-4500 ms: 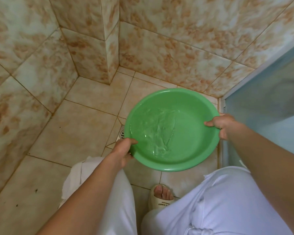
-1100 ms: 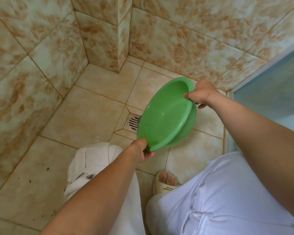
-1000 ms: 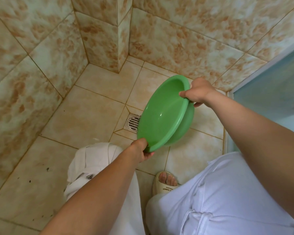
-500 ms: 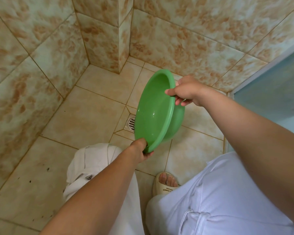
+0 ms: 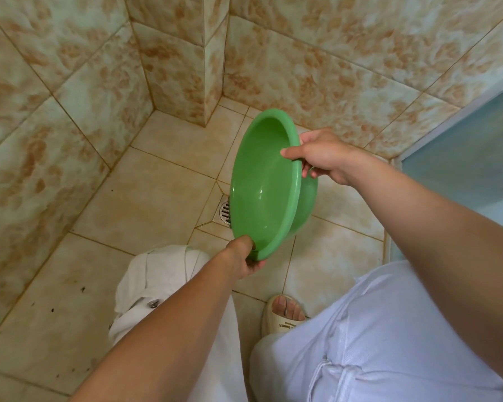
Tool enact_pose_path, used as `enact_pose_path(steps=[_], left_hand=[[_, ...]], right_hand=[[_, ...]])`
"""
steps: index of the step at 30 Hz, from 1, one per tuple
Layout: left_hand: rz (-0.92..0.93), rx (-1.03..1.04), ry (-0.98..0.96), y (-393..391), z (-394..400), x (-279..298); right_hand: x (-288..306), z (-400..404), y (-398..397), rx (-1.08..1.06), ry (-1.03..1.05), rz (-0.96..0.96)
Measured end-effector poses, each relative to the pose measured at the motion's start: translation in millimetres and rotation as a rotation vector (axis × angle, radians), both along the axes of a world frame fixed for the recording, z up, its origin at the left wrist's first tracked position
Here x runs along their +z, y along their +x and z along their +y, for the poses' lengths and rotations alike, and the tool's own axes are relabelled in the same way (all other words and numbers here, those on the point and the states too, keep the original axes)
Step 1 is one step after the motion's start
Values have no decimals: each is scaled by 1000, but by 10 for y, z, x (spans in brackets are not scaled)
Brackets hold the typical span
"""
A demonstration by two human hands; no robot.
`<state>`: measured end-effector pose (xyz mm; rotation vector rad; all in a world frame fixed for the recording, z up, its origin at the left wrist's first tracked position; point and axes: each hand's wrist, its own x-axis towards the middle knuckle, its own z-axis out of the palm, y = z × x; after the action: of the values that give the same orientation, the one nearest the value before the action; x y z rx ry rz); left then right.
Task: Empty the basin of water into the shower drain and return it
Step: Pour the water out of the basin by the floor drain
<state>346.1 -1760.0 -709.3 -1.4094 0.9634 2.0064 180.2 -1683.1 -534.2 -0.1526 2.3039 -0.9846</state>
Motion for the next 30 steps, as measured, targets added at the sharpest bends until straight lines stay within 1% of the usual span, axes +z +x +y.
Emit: enact_pose_path(steps=[3,8,15,20,25,28,30], left_hand=[[-4,-13,-14,9,-8,28],[-13,43,-87,3,-47,30],[35,64,-120,-12,-66,60],[69,113,-141,-6,-90,115],[78,188,-148,-17,-124,155],[77,230,-166,-22,-138,158],[78,242,-163,-13,-140,172]], right_hand=[[3,23,-29,31,8,64],[-6,43,-32,169,56,113],[87,46,-40,312,103,240],[136,72,-68,334,104,282],[153,122,-98,320,96,374],[109,118,-62,387,165,391],[118,133,-112,338,179,452]])
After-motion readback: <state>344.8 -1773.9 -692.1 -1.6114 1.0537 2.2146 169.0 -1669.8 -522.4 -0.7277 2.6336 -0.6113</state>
